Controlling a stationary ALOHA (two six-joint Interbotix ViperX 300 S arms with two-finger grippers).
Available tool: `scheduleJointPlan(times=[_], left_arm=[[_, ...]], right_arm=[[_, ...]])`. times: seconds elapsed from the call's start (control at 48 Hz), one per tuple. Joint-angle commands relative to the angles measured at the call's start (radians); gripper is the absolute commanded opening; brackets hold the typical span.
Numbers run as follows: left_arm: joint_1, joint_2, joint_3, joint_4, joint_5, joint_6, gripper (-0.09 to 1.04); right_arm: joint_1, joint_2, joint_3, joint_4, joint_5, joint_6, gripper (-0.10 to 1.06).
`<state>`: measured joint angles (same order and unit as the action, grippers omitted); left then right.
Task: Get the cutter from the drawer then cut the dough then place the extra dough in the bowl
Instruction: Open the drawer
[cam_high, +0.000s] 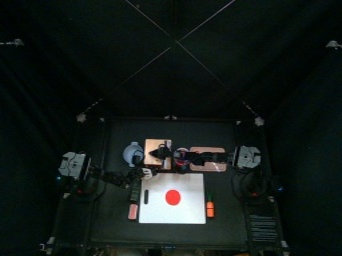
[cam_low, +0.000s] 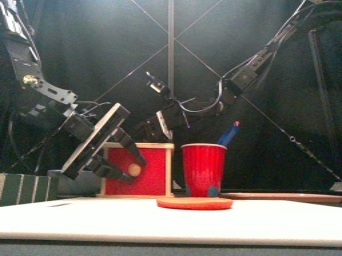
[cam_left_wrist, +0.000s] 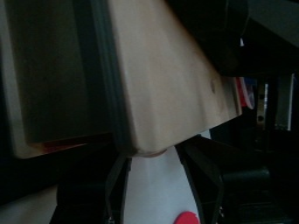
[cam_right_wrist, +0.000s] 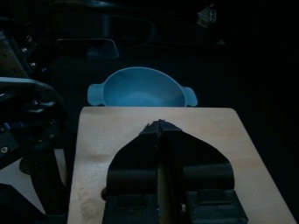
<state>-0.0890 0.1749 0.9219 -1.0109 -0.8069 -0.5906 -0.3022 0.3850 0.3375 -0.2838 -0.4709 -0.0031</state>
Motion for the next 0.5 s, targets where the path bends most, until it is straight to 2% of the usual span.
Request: scheduleJointPlan(times=[0.021,0.333,0.5], left_arm=[[0.003,-0.003,-0.017,0.008,-0.002,0.002,0.76],[-0.008,-0.011,-0.008,0.008,0.002,0.002,0.65],[-0.032,-0.017,-0.008,0.008,0.026,0.002,0.63]], right_arm=[[0.005,-0.014,-0.008,0.002,0.002,-0.002,-0.01],[0.005,-0.015,-0.008,0.002,0.002,-0.002,-0.01],[0.000,-0.015,-0.006,0.002,0.002,0.000,-0.01]])
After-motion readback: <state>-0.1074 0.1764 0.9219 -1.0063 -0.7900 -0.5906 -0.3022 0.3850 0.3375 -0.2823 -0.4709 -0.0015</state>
